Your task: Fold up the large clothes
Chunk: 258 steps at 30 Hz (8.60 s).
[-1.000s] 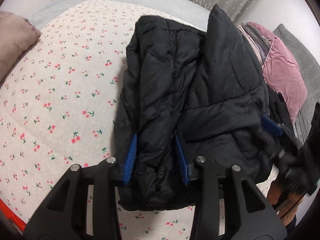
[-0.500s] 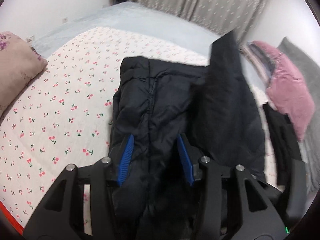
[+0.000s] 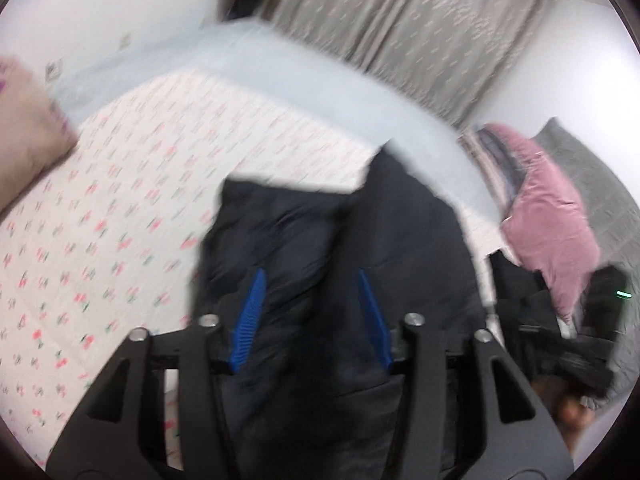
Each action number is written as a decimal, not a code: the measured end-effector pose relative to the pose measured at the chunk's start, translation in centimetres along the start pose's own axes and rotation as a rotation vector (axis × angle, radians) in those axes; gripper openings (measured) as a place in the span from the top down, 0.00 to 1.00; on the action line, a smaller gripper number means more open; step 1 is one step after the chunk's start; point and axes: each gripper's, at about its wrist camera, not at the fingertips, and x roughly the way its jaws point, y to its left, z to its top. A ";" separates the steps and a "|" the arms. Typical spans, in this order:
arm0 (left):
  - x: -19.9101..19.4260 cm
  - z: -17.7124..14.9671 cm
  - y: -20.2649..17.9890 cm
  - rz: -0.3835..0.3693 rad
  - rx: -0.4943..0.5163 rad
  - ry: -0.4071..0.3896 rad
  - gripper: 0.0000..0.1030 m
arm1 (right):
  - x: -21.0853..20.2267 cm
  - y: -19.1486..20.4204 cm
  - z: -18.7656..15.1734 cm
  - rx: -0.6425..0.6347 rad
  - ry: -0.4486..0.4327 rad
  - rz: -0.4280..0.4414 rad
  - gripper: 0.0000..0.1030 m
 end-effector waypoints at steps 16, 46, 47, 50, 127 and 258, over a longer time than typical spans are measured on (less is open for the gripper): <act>9.8 -2.5 0.7 0.175 0.005 0.178 0.35 | 12.8 2.1 -0.4 -0.205 0.187 -0.174 0.25; 2.0 -10.1 11.0 -0.139 -0.344 0.341 0.15 | 2.7 -9.1 -7.6 0.406 0.241 0.160 0.05; 2.1 -10.3 10.9 -0.144 -0.339 0.344 0.15 | 2.7 -9.1 -7.6 0.404 0.242 0.163 0.05; 2.1 -10.6 10.9 -0.164 -0.336 0.356 0.15 | 3.2 -9.1 -7.5 0.405 0.244 0.170 0.05; 1.2 6.8 5.0 0.011 -0.005 -0.134 0.85 | 0.6 10.9 1.0 -0.327 -0.202 -0.152 0.74; -11.0 -14.5 -0.9 0.565 0.087 -0.269 0.01 | -2.8 16.7 -17.2 -0.448 -0.058 -0.052 0.00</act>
